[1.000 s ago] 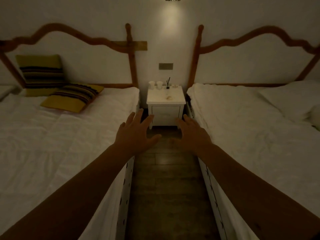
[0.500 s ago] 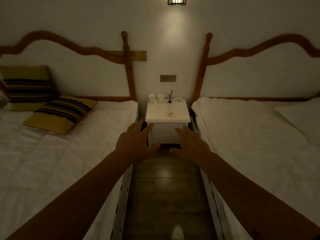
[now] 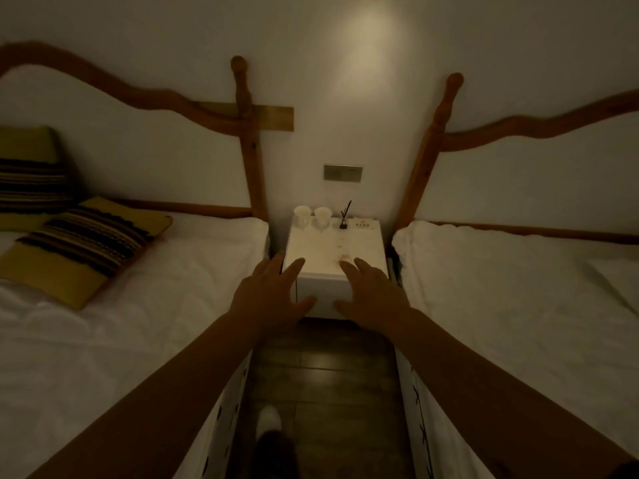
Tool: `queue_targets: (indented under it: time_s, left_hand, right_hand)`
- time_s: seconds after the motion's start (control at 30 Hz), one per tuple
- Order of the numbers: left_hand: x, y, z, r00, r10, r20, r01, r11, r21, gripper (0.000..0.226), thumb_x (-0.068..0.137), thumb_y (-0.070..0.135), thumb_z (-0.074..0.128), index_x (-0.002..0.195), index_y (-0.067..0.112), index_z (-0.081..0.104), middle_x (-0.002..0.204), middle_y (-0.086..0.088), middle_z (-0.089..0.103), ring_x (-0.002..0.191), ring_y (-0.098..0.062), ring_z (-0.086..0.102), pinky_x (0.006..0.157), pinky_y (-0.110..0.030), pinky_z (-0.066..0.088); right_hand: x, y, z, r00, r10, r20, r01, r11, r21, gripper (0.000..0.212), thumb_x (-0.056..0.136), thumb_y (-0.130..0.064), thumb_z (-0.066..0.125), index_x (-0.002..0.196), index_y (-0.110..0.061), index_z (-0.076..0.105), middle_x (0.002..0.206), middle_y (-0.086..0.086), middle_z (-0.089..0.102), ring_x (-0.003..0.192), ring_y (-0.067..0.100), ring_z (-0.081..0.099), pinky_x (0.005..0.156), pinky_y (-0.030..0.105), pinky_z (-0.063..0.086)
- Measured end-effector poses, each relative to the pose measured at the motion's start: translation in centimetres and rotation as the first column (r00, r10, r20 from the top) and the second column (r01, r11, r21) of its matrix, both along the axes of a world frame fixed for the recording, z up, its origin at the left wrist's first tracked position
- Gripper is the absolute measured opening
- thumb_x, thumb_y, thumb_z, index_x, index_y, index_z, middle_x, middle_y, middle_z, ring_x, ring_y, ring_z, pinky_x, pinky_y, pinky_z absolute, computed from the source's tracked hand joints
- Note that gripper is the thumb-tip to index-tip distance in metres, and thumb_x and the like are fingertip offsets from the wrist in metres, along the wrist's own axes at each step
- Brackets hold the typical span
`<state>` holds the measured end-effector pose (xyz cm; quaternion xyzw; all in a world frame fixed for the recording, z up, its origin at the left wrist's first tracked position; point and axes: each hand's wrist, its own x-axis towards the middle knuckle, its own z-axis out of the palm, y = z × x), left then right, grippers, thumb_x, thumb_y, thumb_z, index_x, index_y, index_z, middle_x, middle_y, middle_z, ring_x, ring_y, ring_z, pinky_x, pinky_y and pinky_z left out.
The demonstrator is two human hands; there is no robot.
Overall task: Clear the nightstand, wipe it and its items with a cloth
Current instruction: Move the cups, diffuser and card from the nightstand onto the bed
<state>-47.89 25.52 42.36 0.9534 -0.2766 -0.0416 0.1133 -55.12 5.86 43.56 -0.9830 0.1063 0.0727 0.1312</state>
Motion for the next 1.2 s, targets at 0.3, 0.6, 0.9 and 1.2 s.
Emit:
queue_targets:
  time_s: [0.3,0.6,0.9,1.2]
  left_hand:
    - [20.8,-5.5,-3.0,0.995,-0.104,-0.010,0.104,0.991,0.080,0.079,0.082,0.072,0.042,0.149,0.033,0.022,0.158,-0.004,0.022,0.142,-0.030,0.023,0.109,-0.052,0.033]
    - [35.7,-10.3,-6.7,0.990,-0.093,-0.107,0.103,0.989,0.101,0.071,0.082,0.067,0.049,0.141,0.030,0.038,0.148,-0.005,0.040,0.130,-0.027,0.040,0.097,-0.044,0.042]
    - [45.8,-17.8,-12.3,0.974,0.007,-0.226,0.023,0.991,0.131,0.065,0.084,0.061,0.048,0.140,0.030,0.039,0.141,-0.003,0.044,0.123,-0.026,0.046,0.091,-0.041,0.045]
    - [55.4,-24.0,-21.4,0.907,0.053,-0.417,-0.019,0.996,0.084,0.042,0.090,0.050,0.051,0.126,0.027,0.054,0.124,0.000,0.060,0.107,-0.021,0.058,0.083,-0.035,0.049]
  right_hand:
    - [19.2,-3.7,-5.4,0.995,-0.083,-0.047,0.083,0.997,0.005,0.084,0.083,-0.059,0.058,0.149,-0.030,0.015,0.159,0.003,0.016,0.141,0.029,0.024,0.107,0.052,0.032]
    - [33.7,-9.4,-9.8,0.987,-0.107,-0.118,0.113,0.993,0.041,0.079,0.082,-0.059,0.057,0.146,-0.029,0.024,0.156,0.003,0.025,0.136,0.029,0.033,0.101,0.050,0.040]
    - [46.7,-17.7,-14.7,0.978,0.020,-0.208,-0.010,0.999,0.053,0.055,0.083,-0.056,0.056,0.126,-0.024,0.045,0.122,0.001,0.053,0.108,0.024,0.053,0.078,0.041,0.051]
    - [57.4,-21.7,-23.1,0.935,0.100,-0.340,-0.081,0.994,0.069,0.048,0.085,-0.057,0.053,0.120,-0.024,0.052,0.111,0.003,0.062,0.099,0.024,0.060,0.070,0.035,0.049]
